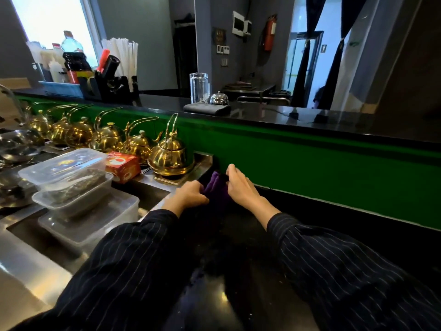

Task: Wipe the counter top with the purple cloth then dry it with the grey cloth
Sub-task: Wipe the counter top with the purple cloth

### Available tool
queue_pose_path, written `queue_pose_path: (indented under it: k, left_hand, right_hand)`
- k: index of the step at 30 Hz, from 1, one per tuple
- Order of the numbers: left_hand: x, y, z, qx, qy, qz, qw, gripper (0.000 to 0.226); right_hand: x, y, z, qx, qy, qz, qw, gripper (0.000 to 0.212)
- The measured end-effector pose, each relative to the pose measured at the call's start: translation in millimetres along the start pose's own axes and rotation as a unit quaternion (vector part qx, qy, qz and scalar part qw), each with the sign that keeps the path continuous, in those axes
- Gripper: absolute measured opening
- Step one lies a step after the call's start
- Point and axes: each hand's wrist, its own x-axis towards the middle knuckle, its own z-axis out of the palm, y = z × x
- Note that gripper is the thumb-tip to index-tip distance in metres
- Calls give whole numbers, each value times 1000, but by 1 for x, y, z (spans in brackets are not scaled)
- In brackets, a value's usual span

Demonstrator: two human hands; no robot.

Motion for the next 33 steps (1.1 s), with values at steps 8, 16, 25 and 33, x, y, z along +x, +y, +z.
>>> queue_pose_path:
  k: [8, 16, 25, 33]
  left_hand:
    - [10, 145, 50, -194, 93, 76, 974, 12]
    - [31, 277, 49, -211, 162, 209, 941, 20]
    - [78, 370, 13, -146, 205, 337, 907, 24]
    - [138, 397, 0, -87, 185, 376, 904, 26]
  right_hand:
    - [-56, 104, -105, 17, 121, 88, 989, 10]
    - [-80, 169, -208, -19, 247, 145, 958, 18]
    - [-49, 209, -297, -107, 306, 168, 931, 18]
    - [23, 240, -319, -254, 319, 253, 877, 30]
